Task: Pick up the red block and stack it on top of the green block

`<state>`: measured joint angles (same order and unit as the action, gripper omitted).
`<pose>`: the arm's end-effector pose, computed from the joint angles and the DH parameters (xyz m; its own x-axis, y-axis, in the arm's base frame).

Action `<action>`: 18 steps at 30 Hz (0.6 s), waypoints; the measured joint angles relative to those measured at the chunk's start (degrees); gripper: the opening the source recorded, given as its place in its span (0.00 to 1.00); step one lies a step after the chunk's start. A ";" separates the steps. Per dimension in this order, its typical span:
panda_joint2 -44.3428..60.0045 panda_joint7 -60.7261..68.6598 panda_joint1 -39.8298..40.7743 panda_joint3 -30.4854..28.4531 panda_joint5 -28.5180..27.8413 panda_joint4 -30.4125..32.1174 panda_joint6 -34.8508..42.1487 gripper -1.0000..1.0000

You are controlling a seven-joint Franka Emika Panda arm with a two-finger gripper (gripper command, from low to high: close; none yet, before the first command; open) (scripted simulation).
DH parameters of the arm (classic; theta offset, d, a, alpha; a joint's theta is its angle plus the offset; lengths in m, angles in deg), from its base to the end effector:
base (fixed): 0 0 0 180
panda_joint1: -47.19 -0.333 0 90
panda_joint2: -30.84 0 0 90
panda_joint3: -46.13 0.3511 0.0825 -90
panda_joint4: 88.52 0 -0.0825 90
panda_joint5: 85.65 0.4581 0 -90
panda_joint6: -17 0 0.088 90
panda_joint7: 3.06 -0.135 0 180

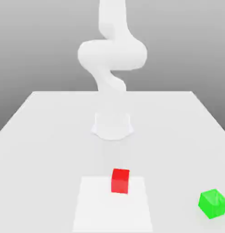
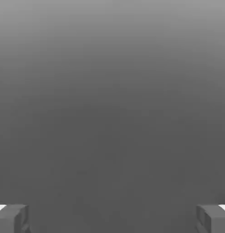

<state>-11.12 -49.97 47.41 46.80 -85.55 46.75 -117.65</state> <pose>0.4439 0.0048 0.6619 0.5164 -0.7251 0.4556 -0.5450 -0.6887 -0.4782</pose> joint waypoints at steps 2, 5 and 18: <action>3.82 -1.06 0.18 0.61 0.07 3.29 -2.77 0.50; 9.43 -2.59 0.44 1.48 0.19 8.09 -6.82 0.50; 38.18 -9.76 0.82 4.41 0.56 29.03 -27.37 0.50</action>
<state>27.06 -59.73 48.23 51.20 -84.99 75.78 -145.02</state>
